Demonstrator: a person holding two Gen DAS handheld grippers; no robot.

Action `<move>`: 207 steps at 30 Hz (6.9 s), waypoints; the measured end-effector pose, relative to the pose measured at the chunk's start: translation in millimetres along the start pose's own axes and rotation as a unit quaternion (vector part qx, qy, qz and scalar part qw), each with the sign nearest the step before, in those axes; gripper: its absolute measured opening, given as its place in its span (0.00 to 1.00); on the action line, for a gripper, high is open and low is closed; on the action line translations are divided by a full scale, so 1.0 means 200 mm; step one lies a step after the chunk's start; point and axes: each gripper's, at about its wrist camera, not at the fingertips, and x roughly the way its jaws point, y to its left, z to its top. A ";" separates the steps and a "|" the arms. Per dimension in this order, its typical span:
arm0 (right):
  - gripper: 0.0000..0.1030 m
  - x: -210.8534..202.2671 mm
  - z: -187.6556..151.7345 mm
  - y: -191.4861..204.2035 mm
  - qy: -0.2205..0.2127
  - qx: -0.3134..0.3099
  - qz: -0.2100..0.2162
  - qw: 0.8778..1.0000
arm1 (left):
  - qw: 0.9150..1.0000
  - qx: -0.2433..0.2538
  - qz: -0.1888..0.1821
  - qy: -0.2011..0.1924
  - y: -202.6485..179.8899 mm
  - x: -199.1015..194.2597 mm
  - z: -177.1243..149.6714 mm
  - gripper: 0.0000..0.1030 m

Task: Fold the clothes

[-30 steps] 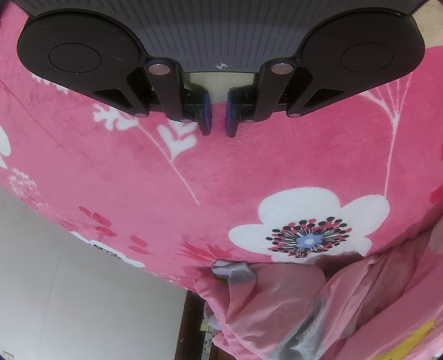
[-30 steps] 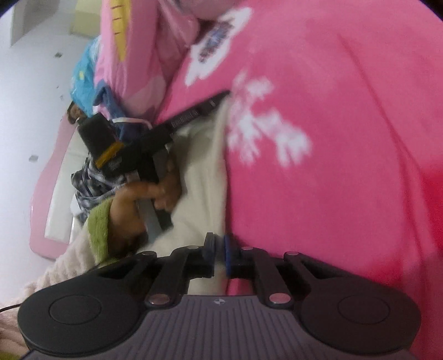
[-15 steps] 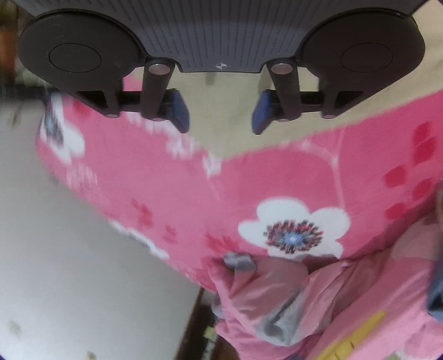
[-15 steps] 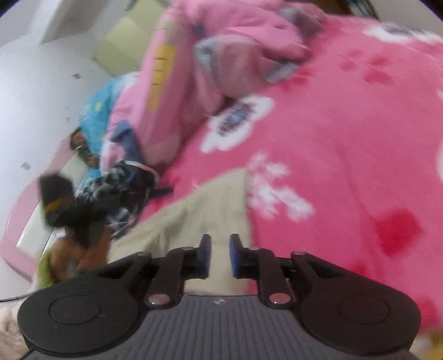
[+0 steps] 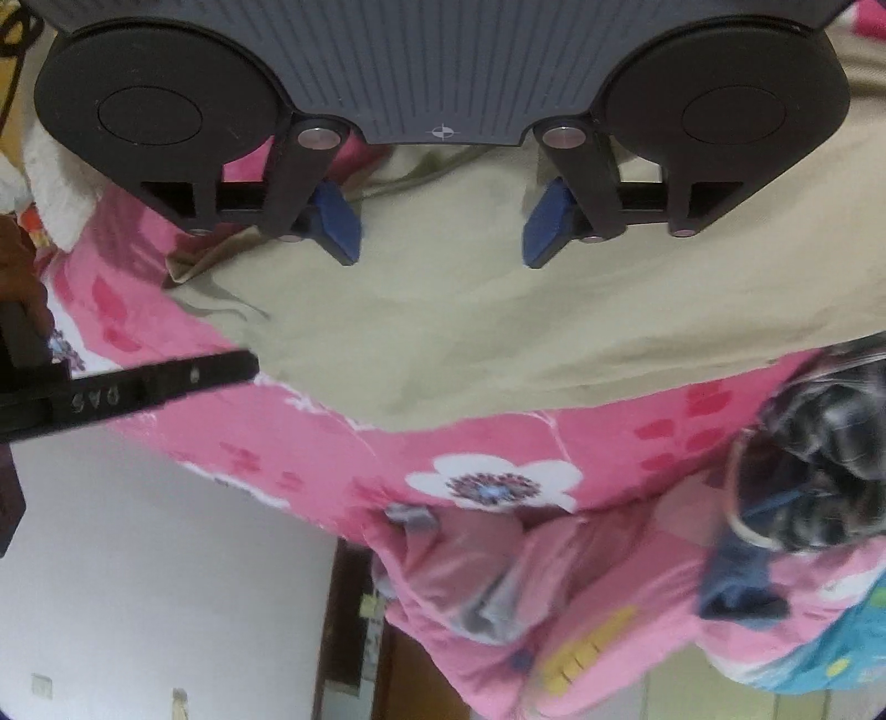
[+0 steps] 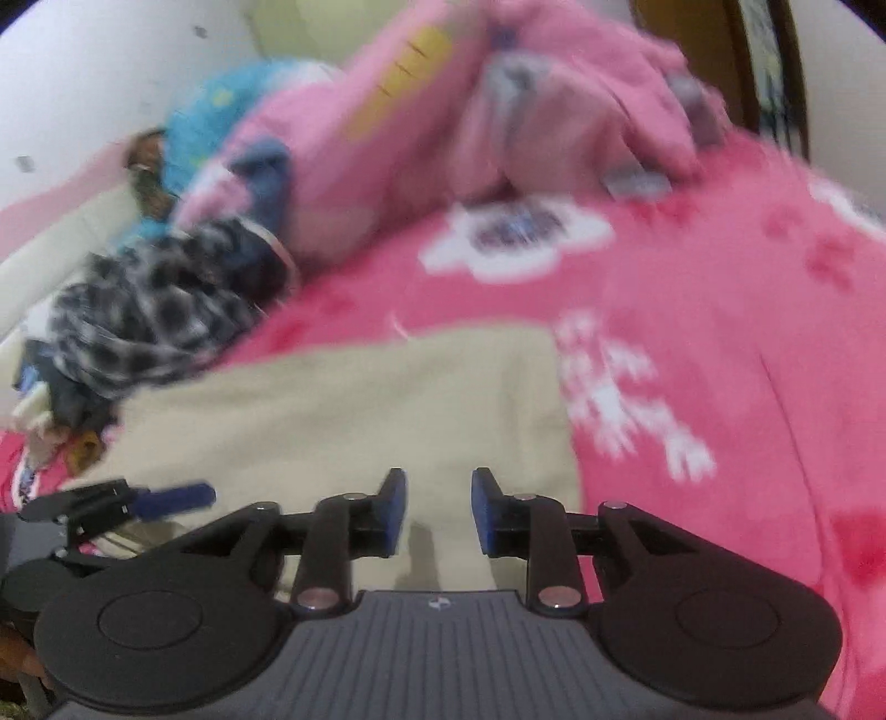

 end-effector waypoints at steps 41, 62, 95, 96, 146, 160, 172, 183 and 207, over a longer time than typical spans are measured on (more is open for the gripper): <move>0.66 0.56 -0.55 1.49 -0.037 -0.517 0.002 0.855 | 0.894 -0.427 -0.005 -0.137 1.11 -0.66 -0.54 0.83; 0.26 0.62 -0.52 1.59 -0.055 -0.489 0.008 0.870 | 0.941 -0.335 -0.028 -0.046 1.14 -0.37 -0.22 0.84; 0.20 0.42 -0.33 1.39 -0.135 -0.346 0.055 0.927 | 0.922 -0.378 -0.024 0.077 1.15 -0.11 0.15 0.34; 0.20 0.40 -0.31 1.37 -0.139 -0.338 0.057 0.929 | 0.922 -0.379 -0.020 0.071 1.13 -0.12 0.16 0.33; 0.19 0.03 -0.38 -0.40 -0.146 0.305 0.129 0.932 | 0.998 -0.033 -0.038 0.033 0.02 0.18 0.16 0.67; 0.20 0.01 -0.21 -0.39 -0.117 0.381 0.201 0.895 | 0.995 0.081 -0.041 -0.039 -0.15 -0.06 0.12 0.79; 0.20 -0.04 0.12 -0.14 -0.137 0.307 0.205 0.919 | 0.968 0.194 0.123 -0.105 -0.56 0.10 0.13 0.80; 0.20 -0.06 0.05 -0.16 -0.130 0.292 0.225 0.920 | 0.968 0.107 0.226 -0.029 -0.16 0.06 0.01 0.76; 0.42 -0.29 -0.50 -0.60 -0.111 0.342 0.136 0.923 | 0.938 0.309 0.157 -0.012 -0.18 0.12 -0.13 0.78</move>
